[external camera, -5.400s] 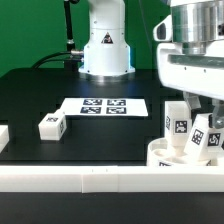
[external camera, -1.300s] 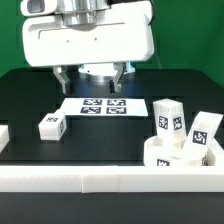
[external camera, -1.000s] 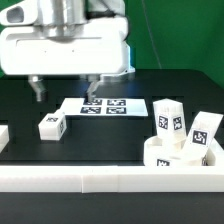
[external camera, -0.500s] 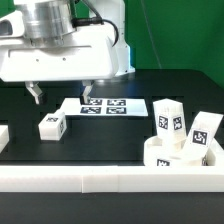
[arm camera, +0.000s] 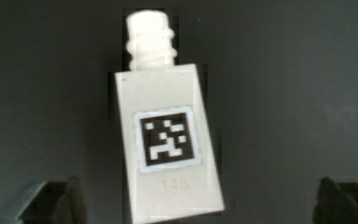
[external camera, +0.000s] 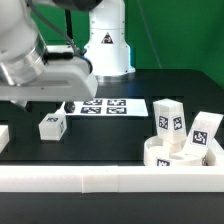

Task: Assemble stool

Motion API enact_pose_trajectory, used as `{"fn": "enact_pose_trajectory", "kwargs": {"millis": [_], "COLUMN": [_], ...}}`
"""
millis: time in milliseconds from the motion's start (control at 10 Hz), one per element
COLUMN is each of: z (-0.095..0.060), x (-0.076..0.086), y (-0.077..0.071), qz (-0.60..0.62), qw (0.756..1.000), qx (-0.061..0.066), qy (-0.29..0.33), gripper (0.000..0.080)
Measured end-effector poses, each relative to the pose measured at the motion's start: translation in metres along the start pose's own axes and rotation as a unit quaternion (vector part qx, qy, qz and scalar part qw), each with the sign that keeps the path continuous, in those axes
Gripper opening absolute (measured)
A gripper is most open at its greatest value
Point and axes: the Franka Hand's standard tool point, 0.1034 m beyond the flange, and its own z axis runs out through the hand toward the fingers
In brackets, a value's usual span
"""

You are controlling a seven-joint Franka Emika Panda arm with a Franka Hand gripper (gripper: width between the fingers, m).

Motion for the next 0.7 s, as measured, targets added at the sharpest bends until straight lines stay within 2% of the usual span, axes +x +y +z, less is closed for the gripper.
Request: {"fn": "enact_pose_trajectory", "kwargs": {"millis": [100, 200, 300, 400, 600, 700], "z": [0.003, 0.006, 0.015, 0.02, 0.029, 0.038], "x": [-0.004, -0.001, -0.002, 0.007, 0.008, 0.01], "y": [0.001, 0.004, 0.007, 0.008, 0.009, 0.008], "qz": [0.003, 0.003, 0.001, -0.002, -0.001, -0.007], "qw": [0.998, 0.997, 0.992, 0.993, 0.993, 0.993], "qx": [0.003, 0.0, -0.007, -0.015, -0.018, -0.028], "qy": [-0.055, -0.082, -0.122, -0.119, -0.119, -0.119], "gripper": [0.0649, 0.0649, 0.0649, 0.0649, 0.0649, 0.0649]}}
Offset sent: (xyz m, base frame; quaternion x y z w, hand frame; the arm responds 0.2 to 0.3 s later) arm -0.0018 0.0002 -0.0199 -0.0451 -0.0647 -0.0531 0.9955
